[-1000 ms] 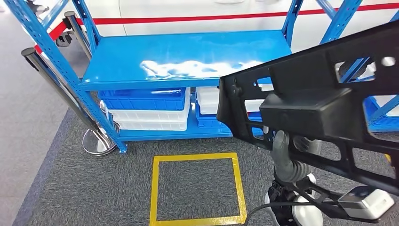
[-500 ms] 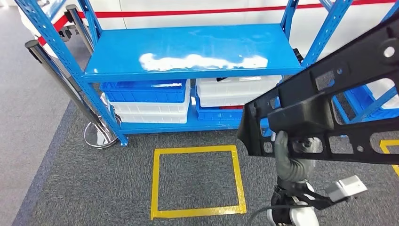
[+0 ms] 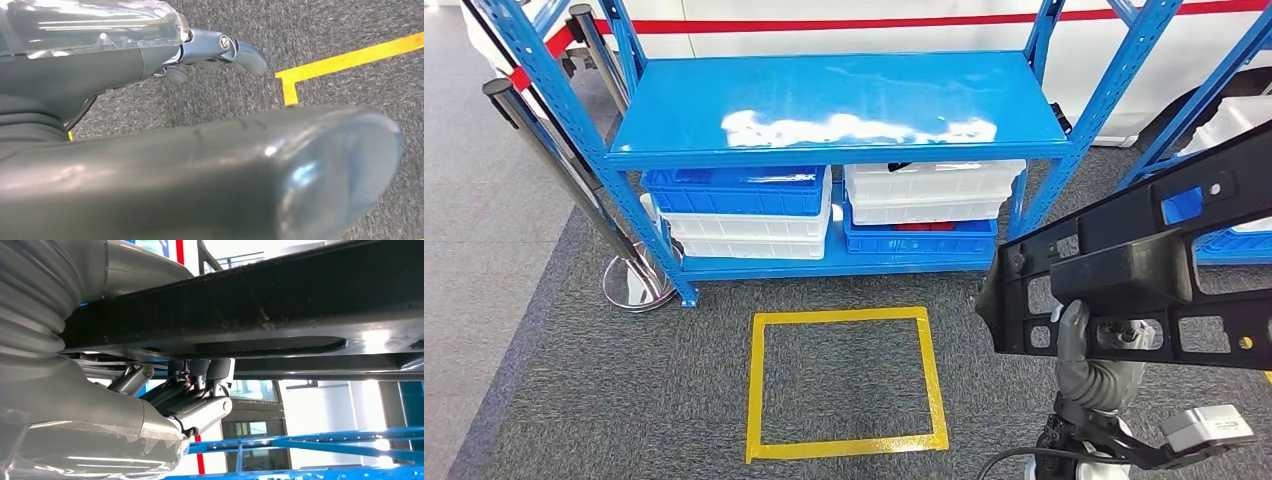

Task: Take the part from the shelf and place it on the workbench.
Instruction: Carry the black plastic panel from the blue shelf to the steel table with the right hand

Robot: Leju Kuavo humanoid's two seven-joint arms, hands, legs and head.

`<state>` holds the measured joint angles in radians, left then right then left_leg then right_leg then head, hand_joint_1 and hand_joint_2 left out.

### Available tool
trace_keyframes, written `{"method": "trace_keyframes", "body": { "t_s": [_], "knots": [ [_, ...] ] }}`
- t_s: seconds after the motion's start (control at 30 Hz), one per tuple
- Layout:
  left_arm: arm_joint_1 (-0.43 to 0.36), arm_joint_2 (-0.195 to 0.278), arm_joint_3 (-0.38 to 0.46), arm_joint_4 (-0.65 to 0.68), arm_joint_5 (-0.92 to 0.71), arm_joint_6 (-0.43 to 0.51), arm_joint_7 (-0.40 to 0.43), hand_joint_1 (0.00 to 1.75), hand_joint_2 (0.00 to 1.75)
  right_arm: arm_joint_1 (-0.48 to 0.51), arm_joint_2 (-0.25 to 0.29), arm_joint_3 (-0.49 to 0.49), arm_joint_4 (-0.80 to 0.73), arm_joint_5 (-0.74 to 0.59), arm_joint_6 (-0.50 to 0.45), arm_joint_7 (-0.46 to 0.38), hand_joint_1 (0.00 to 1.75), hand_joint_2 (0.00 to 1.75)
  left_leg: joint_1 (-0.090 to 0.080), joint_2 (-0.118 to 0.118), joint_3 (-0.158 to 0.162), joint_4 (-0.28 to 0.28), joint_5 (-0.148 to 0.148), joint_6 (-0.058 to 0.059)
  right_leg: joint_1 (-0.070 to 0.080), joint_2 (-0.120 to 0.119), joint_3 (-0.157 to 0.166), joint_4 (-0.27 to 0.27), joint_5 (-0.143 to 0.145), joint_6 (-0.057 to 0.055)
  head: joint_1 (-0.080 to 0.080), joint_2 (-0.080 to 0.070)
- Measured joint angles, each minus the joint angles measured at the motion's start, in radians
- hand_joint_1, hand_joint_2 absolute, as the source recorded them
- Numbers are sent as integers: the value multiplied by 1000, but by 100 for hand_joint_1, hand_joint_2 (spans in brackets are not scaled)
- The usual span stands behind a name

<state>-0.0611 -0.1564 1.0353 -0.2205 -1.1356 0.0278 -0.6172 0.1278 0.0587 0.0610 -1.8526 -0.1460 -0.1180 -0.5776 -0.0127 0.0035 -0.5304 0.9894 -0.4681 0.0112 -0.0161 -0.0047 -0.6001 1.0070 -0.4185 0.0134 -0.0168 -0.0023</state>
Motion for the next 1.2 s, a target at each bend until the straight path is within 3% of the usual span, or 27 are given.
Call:
{"method": "trace_keyframes", "body": {
  "t_s": [0.27,0.47,0.53,0.6,0.63,0.67,0.7,0.73,0.8,0.87,0.97,1.0,1.07,1.13,1.17,1.2],
  "knots": [
    [-1,0,1,0,7,-41,-25,0,0,-4,10,-3,-2,12,8,5,175,175,0,0,-1,1,0,0,0,0,-1,0,0,0,0,0],
    [-1,1,2,0,2,-22,9,0,0,-9,17,-2,-2,15,8,13,175,175,0,1,-6,-3,14,18,-6,0,-3,0,6,16,0,0],
    [-2,1,2,0,-2,-18,13,0,0,-13,18,-2,-1,17,8,16,175,175,6,5,-7,-17,29,26,-5,1,-20,44,-40,20,1,0],
    [-3,1,3,0,-5,-15,17,0,0,-18,18,-1,2,17,8,19,175,175,7,8,-17,-19,38,30,-7,3,-61,162,-125,23,2,0],
    [-3,1,3,0,-5,-14,18,0,0,-19,18,-1,4,17,8,20,175,175,7,8,-24,-17,41,29,-8,3,-82,226,-158,25,2,0],
    [-2,1,3,0,-7,-12,20,0,0,-19,18,-1,6,17,8,20,175,175,7,8,-31,-14,44,27,-9,3,-91,268,-173,28,2,0],
    [-2,1,3,0,-9,-10,22,0,0,-20,18,-1,9,18,8,21,175,175,9,8,-40,-9,46,25,-11,2,-83,273,-169,30,2,0],
    [-2,0,3,0,-11,-9,23,0,0,-21,18,0,10,18,8,21,175,175,12,8,-48,-2,48,22,-14,2,-54,239,-148,33,2,0],
    [-2,1,3,0,-14,-7,24,0,0,-26,18,1,12,19,8,21,175,175,16,7,-67,17,48,11,-19,2,28,111,-106,37,2,0],
    [-2,2,3,0,-15,-6,25,0,0,-31,19,3,14,19,8,22,175,175,15,5,-80,33,50,-3,-17,6,66,41,-91,28,1,0],
    [-1,2,3,-1,-16,-6,26,0,0,-35,19,7,17,20,8,24,175,175,14,2,-91,40,59,-21,-14,11,50,39,-84,-2,0,0],
    [0,2,3,-1,-17,-5,26,0,0,-37,19,8,18,20,8,25,175,175,15,2,-98,48,49,-27,-14,10,44,40,-78,-12,0,0],
    [1,2,2,-1,-22,-2,26,0,0,-40,20,11,19,20,8,27,175,175,18,1,-125,119,-18,-37,-14,7,27,38,-63,-29,-1,0],
    [1,2,2,-1,-30,2,26,0,0,-41,20,13,20,21,8,28,175,175,19,1,-164,248,-106,-42,-10,6,7,39,-49,-37,-1,0],
    [1,2,2,-1,-32,3,26,0,0,-41,20,14,21,21,8,29,175,175,19,1,-173,299,-130,-43,-7,5,-3,40,-41,-38,-1,0],
    [1,2,2,-1,-34,4,26,0,0,-41,20,14,21,21,8,29,175,175,19,1,-168,319,-134,-41,-4,5,-13,41,-34,-39,-1,0]
  ]
}}
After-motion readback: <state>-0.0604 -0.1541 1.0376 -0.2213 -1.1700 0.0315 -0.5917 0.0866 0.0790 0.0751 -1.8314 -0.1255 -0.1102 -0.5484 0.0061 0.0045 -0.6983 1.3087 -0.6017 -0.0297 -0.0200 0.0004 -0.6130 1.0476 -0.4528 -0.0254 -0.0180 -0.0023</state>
